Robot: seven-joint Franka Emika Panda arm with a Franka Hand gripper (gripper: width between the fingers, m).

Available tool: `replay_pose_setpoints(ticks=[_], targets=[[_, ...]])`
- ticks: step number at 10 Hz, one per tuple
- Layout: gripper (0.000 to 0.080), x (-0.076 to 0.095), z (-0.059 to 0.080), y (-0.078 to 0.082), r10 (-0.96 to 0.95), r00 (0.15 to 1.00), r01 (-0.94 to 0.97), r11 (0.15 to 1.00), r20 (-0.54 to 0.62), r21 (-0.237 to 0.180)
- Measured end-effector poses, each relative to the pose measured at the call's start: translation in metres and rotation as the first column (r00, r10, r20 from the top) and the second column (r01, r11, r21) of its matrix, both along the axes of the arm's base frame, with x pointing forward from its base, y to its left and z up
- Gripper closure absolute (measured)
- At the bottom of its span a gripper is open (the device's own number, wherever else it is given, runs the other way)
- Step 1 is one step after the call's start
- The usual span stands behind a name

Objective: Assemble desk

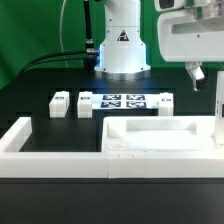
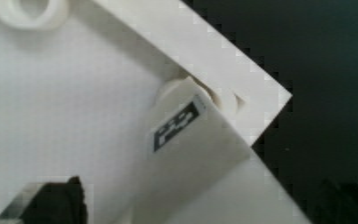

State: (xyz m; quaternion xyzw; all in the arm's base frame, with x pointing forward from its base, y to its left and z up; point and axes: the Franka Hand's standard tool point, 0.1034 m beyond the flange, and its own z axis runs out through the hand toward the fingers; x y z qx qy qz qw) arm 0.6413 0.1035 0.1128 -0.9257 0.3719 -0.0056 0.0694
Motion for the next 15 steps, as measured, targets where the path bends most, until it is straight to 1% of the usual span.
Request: replay_pose_setpoints(ticks=[2, 5, 7, 9, 10, 11, 12, 13, 14, 15], targets=[[0.015, 0.001, 0.003, 0.0059, 0.183, 0.983, -0.183, 0.983, 0.012, -0.036], [0.015, 0.0012, 0.0025, 0.0039, 0.361, 0.932, -0.359, 0.932, 0.028, -0.052], [0.015, 0.0005, 0.0008, 0.0036, 0.523, 0.852, -0.519, 0.851, 0.028, -0.082], [0.015, 0.0003, 0.0001, 0.003, 0.622, 0.783, -0.617, 0.781, 0.028, -0.099], [0.015, 0.0001, -0.0003, 0.0034, 0.621, 0.783, -0.616, 0.782, 0.028, -0.098], [0.0264, 0.0002, -0.0003, 0.0031, 0.62, 0.784, -0.615, 0.782, 0.028, -0.098], [0.04, 0.0002, -0.0003, 0.003, 0.62, 0.784, -0.615, 0.782, 0.028, -0.098], [0.04, 0.0002, -0.0003, 0.0031, 0.61, 0.792, -0.605, 0.79, 0.028, -0.096], [0.0513, 0.0003, -0.0002, 0.003, 0.603, 0.797, -0.598, 0.795, 0.028, -0.096], [0.0513, 0.0003, -0.0002, 0.003, 0.603, 0.797, -0.599, 0.795, 0.028, -0.096]])
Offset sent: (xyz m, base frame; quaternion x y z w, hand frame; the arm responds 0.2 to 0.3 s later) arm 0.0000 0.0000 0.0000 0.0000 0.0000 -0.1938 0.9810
